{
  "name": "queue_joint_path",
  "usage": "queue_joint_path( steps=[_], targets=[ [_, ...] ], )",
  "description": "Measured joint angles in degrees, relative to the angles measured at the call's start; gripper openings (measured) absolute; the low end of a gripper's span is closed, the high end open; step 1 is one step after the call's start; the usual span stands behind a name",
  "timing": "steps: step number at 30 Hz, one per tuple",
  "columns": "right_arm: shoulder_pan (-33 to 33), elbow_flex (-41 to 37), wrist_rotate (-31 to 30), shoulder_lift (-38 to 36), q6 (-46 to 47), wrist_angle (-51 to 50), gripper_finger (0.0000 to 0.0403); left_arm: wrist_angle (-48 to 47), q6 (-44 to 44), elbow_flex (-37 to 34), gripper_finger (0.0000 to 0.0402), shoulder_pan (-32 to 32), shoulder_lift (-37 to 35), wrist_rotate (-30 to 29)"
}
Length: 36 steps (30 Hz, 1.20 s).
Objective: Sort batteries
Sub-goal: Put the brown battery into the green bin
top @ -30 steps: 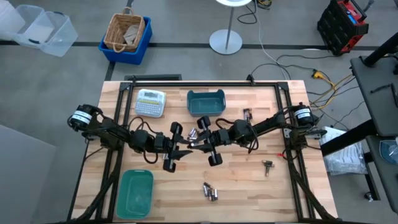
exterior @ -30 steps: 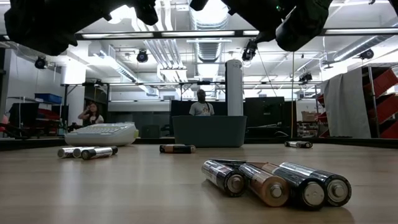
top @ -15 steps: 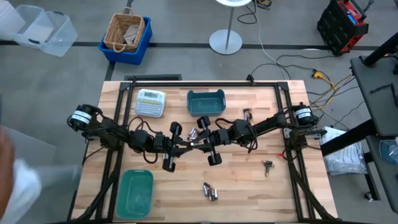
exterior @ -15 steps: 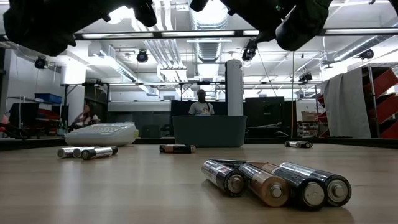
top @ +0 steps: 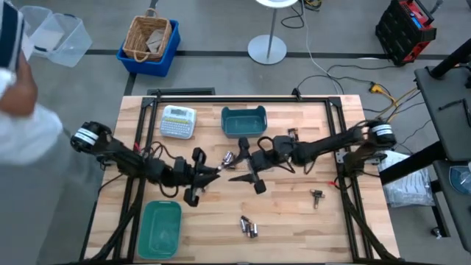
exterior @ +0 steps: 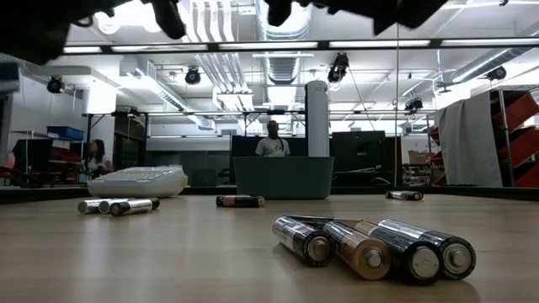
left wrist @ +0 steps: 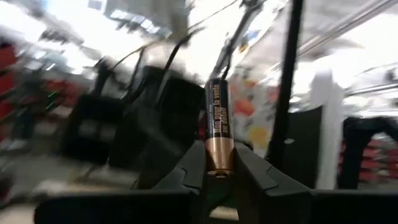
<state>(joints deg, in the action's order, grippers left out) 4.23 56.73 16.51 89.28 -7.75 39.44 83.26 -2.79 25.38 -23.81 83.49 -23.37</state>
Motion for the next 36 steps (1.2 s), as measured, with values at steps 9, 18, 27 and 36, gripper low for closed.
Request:
queue_joint_path(
  steps=[9,18,27,36],
  targets=[
    [0.0,0.0,-10.3,-14.5,-4.9,-31.0,0.0182,-36.1,-21.9,3.8,0.0027,-13.3,-13.6,-23.4],
    [0.0,0.0,-12.1,-20.8,-3.8,-42.5,0.0159,-106.6,-73.0,23.4,0.0027,-21.4,-19.9,-8.9],
    [0.0,0.0,-12.1,-19.7,-3.7,-44.8,0.0138,-149.3,-94.6,44.6,0.0034,-22.8,-7.7,27.7],
    [0.0,0.0,-12.1,-18.7,-4.1,-45.2,0.0127,-149.6,-91.2,46.6,0.0034,-23.0,1.9,40.5]
  ],
)
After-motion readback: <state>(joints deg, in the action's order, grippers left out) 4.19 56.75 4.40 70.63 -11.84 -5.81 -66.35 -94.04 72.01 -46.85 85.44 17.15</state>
